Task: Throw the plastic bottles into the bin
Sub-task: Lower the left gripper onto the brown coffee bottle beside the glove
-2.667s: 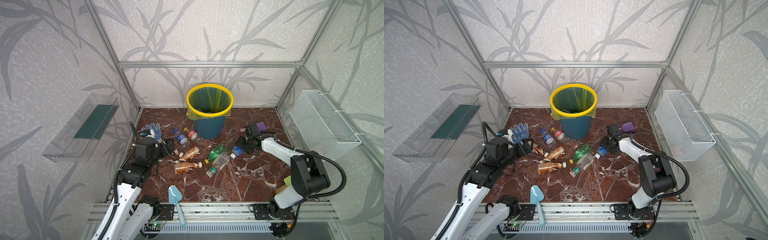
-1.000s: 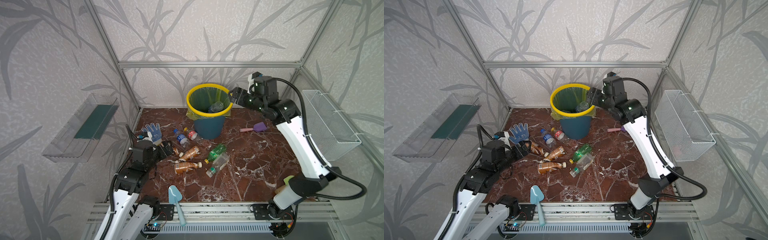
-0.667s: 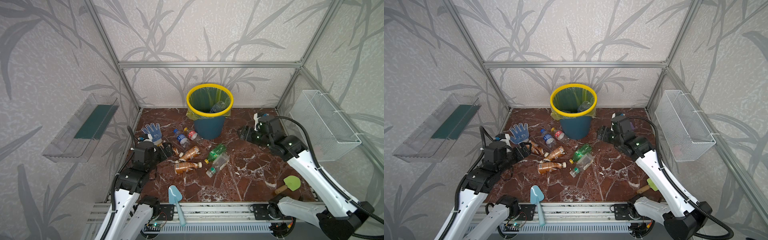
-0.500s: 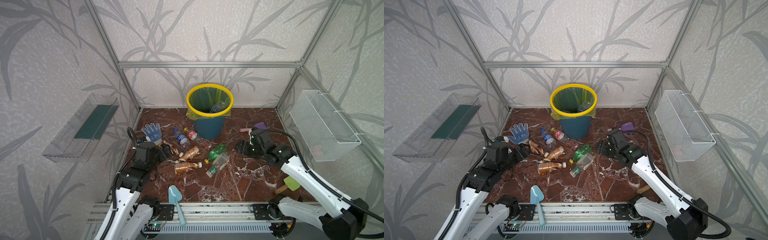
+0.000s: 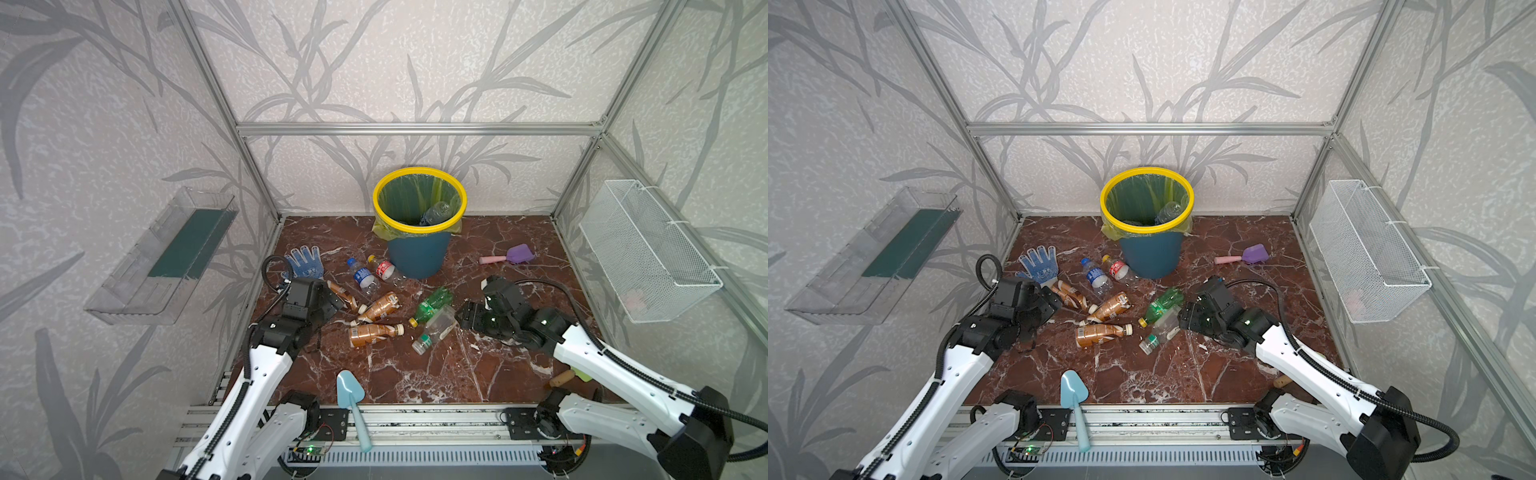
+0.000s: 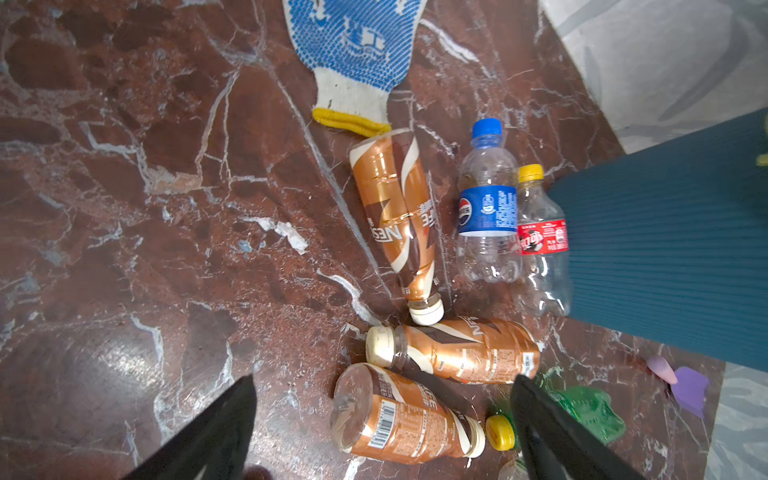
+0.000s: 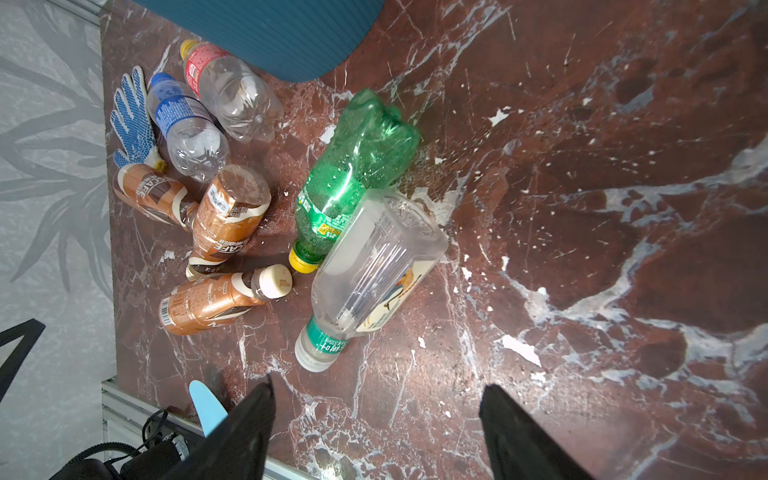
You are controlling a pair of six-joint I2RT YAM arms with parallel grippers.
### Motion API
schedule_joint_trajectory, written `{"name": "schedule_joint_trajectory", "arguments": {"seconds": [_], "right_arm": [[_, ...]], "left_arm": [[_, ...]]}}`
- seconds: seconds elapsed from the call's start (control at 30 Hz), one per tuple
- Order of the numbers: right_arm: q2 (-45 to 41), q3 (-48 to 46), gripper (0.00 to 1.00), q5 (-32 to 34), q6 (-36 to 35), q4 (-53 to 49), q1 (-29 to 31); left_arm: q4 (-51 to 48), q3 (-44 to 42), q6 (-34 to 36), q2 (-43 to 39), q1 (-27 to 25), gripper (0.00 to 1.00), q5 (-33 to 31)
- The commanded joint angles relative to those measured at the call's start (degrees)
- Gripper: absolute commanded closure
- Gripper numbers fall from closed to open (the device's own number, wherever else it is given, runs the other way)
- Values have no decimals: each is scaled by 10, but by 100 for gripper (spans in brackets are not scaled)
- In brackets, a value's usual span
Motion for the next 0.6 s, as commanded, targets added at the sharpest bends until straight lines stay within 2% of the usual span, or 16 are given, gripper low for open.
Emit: {"name": "schedule_joint_trajectory", "arguments": {"seconds": [0.0, 0.23, 0.57], "right_arm": [[17, 3, 21, -4, 12, 21, 9], [21, -1, 21, -1, 14, 28, 14], [8, -12, 21, 9, 15, 29, 14]], "left_arm": [[-2, 5, -55, 41, 9, 6, -12], [28, 36, -89, 140, 25, 6, -1], [104, 63, -97, 254, 49, 8, 21]]}}
